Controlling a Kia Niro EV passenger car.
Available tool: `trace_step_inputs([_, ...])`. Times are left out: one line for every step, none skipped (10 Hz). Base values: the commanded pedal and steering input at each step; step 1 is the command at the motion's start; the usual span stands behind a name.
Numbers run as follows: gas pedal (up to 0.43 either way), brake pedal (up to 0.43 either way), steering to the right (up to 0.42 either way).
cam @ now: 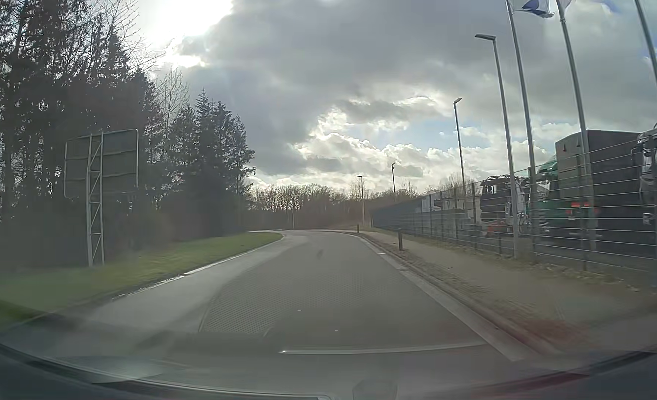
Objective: Follow the waypoints while adhering to traffic rules and regulations
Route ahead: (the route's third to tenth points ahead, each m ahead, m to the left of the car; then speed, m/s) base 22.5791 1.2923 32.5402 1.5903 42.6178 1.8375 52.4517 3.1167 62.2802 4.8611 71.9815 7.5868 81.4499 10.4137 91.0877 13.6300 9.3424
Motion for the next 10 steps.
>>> trace_step_inputs([0.189,0.0,-0.008])
trace_step_inputs([0.189,0.0,-0.003])
trace_step_inputs([0.197,0.0,-0.003])
trace_step_inputs([0.197,0.0,-0.002])
trace_step_inputs([0.197,0.0,0.003])
trace_step_inputs([0.197,0.0,0.005])
trace_step_inputs([0.189,0.0,0.005])
trace_step_inputs([0.177,0.0,0.003])
trace_step_inputs([0.177,0.0,-0.004])
trace_step_inputs([0.177,0.0,-0.012])
